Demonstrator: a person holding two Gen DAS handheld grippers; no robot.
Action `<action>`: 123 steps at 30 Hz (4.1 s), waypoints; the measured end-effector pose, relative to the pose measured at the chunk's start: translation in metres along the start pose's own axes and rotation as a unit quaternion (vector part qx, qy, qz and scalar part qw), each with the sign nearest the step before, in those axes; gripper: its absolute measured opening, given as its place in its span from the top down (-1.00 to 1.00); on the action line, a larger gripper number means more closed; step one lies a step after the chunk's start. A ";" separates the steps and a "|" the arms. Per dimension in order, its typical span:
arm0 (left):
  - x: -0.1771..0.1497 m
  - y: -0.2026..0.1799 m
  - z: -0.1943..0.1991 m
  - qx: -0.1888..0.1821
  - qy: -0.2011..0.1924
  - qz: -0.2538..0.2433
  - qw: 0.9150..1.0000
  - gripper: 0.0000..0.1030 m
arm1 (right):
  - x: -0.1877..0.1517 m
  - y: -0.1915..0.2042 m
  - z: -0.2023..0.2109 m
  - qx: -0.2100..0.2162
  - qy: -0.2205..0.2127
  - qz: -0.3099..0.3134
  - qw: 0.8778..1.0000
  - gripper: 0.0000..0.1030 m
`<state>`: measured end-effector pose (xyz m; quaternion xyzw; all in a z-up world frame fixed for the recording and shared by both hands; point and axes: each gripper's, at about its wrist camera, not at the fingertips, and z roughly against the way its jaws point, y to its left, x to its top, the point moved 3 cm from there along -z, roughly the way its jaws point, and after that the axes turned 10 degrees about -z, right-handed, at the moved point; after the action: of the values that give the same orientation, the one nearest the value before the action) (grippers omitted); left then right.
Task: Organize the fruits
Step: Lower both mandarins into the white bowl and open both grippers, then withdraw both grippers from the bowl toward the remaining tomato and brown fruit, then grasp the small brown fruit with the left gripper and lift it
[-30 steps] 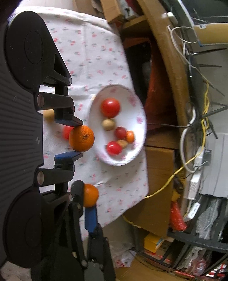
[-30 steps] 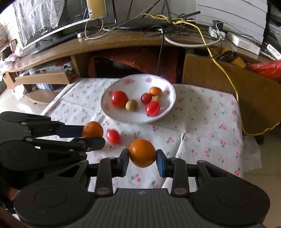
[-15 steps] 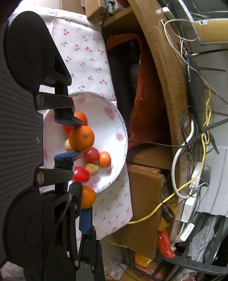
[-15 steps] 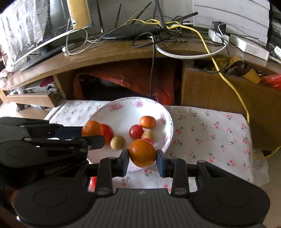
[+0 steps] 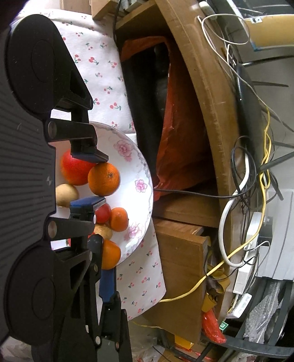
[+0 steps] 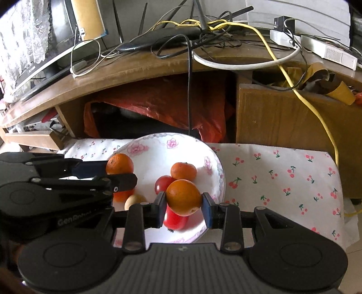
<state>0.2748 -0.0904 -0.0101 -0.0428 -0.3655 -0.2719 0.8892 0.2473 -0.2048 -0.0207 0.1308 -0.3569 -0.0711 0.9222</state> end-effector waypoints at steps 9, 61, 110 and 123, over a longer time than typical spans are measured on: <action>0.000 0.006 0.001 0.001 -0.005 0.015 1.000 -0.07 | 0.001 -0.006 -0.002 0.008 -0.003 -0.015 1.000 0.31; -0.049 -0.034 0.130 0.009 -0.016 0.010 1.000 -0.15 | -0.059 0.035 0.115 -0.024 -0.007 0.023 0.999 0.26; -0.100 -0.016 0.049 -0.037 0.108 0.075 0.991 0.38 | -0.083 0.016 0.069 -0.047 0.092 -0.004 0.995 0.26; -0.101 -0.015 0.048 -0.036 0.096 0.068 0.992 0.38 | -0.072 0.041 0.050 -0.014 0.072 0.023 0.997 0.24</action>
<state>0.1778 -0.0446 -0.0447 -0.0733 -0.2647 -0.2266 0.9344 0.1616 -0.1588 -0.0190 0.1146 -0.2910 -0.0452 0.9488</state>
